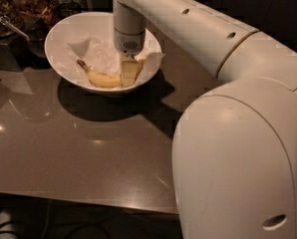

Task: Pick banana from white bowl

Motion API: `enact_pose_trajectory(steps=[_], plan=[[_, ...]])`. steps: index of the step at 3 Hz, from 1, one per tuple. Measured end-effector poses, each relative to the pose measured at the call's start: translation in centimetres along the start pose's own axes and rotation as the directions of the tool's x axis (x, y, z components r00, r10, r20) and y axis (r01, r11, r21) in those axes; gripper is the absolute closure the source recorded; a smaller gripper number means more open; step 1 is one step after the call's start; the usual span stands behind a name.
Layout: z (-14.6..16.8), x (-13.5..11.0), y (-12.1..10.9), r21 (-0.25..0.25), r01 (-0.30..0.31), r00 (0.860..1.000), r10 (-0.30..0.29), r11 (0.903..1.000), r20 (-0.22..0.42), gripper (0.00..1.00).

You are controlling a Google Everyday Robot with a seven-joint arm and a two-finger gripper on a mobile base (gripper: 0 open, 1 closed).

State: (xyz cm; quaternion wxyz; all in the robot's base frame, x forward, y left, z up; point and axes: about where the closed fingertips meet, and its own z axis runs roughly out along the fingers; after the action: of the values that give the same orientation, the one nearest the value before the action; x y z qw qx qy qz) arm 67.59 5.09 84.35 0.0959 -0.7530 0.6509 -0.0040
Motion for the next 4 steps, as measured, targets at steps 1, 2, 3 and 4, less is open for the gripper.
enact_pose_trajectory(steps=[1,2,3,4], plan=[[0.4,0.9,0.1,-0.009,-0.020,1.000,0.020,0.9998,0.005,0.64],[0.2,0.9,0.1,-0.009,-0.020,1.000,0.020,0.9998,0.005,0.88],[0.3,0.8,0.0,-0.007,-0.020,1.000,0.020,0.9998,0.006,1.00],[-1.7,0.8,1.2,0.048,-0.028,1.000,0.028,0.9985,0.008,1.00]])
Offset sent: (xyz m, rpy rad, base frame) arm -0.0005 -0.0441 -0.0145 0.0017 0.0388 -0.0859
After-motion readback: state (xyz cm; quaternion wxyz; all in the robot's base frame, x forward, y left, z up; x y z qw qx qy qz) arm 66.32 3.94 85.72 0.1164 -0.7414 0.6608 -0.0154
